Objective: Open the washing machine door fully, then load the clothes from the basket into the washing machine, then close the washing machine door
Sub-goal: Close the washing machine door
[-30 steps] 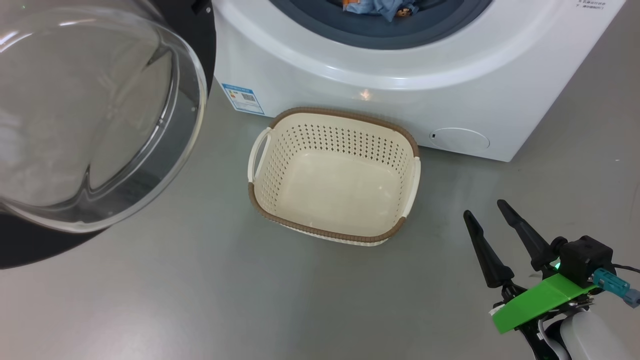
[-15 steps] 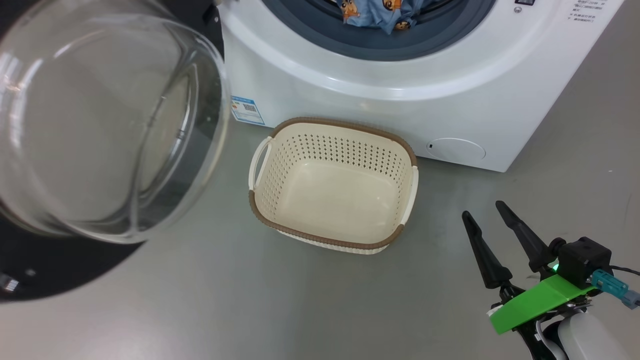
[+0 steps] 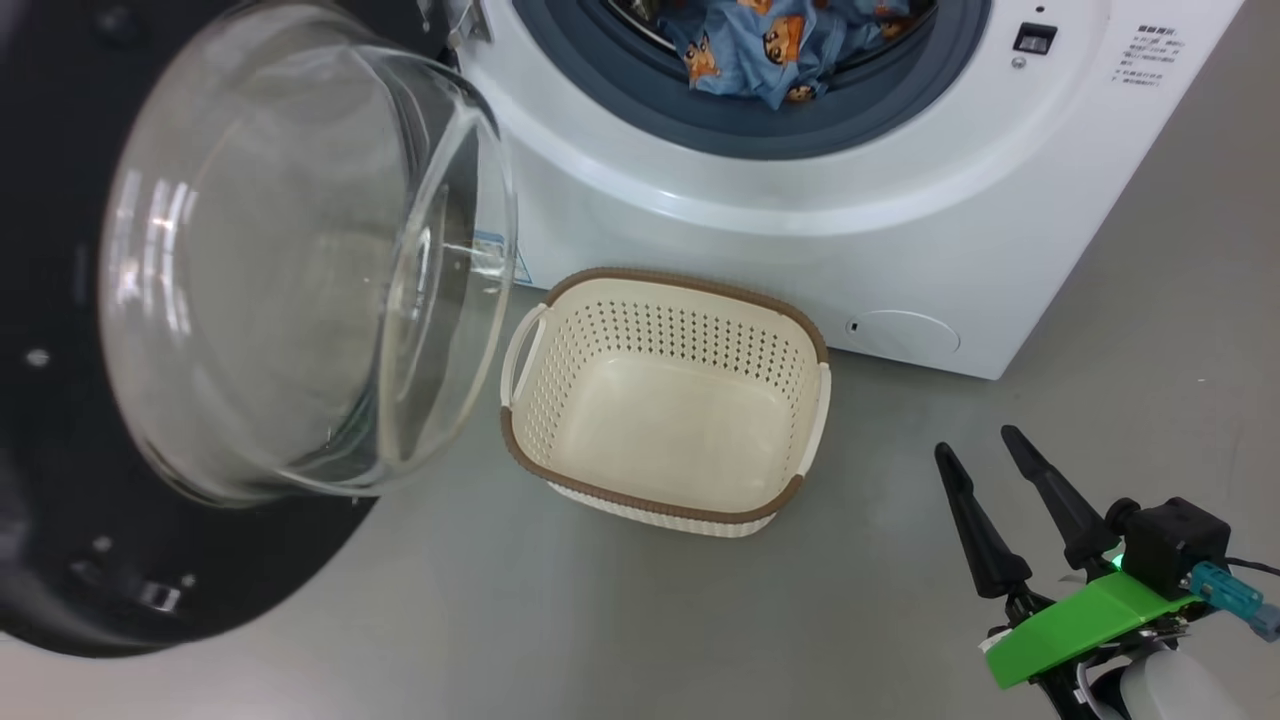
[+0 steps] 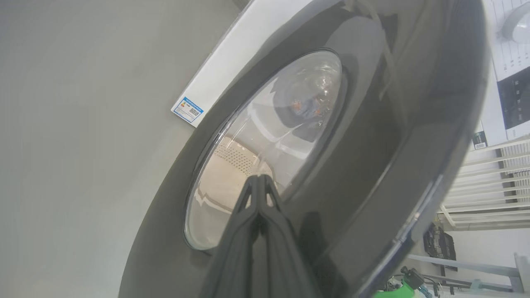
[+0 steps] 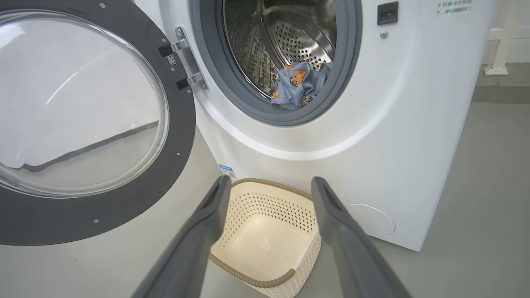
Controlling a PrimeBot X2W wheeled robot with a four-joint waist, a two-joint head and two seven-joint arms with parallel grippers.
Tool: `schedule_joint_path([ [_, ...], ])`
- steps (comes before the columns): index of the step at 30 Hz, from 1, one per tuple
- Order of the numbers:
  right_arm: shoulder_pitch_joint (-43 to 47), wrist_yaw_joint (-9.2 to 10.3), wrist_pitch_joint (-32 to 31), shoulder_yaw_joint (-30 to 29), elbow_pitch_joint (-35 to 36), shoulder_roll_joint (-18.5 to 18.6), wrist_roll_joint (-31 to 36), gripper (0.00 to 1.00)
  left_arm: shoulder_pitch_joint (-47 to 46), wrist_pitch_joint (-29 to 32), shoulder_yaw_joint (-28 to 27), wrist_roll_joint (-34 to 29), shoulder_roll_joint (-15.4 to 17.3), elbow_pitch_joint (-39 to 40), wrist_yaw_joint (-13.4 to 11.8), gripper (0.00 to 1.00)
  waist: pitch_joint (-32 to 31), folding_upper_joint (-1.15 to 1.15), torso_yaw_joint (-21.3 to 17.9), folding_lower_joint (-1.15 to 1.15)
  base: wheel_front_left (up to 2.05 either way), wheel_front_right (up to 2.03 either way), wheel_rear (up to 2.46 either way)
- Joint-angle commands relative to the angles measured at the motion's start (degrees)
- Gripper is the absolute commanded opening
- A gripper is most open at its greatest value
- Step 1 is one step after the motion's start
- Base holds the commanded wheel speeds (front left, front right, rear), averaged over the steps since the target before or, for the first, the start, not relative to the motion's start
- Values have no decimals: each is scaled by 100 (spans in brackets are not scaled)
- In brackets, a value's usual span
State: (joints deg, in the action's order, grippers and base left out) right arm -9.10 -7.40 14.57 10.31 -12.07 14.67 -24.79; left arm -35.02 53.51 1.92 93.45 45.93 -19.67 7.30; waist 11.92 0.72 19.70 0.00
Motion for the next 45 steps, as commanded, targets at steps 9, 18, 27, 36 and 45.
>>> schedule_joint_path([
  [9,288,-9,43,-80,160,-43,35,100,70,585,-148,474,-30,1209,19,0,-228,0,-177,0,0,0,0],
  [18,394,-9,43,-222,219,-130,57,100,-10,774,-14,486,-470,1898,19,0,-307,0,-575,0,0,0,0],
  [27,415,-9,43,-322,255,-216,68,100,-243,749,201,382,-1002,2142,19,0,-313,0,-1052,0,0,0,0],
  [36,361,-9,43,-379,312,-317,93,100,-692,303,279,-84,-1500,2074,19,0,-187,0,-1629,0,0,0,0],
  [45,240,-9,43,-461,350,-443,102,100,-1102,-297,294,-602,-1784,1923,19,0,6,0,-2173,0,0,0,0],
])
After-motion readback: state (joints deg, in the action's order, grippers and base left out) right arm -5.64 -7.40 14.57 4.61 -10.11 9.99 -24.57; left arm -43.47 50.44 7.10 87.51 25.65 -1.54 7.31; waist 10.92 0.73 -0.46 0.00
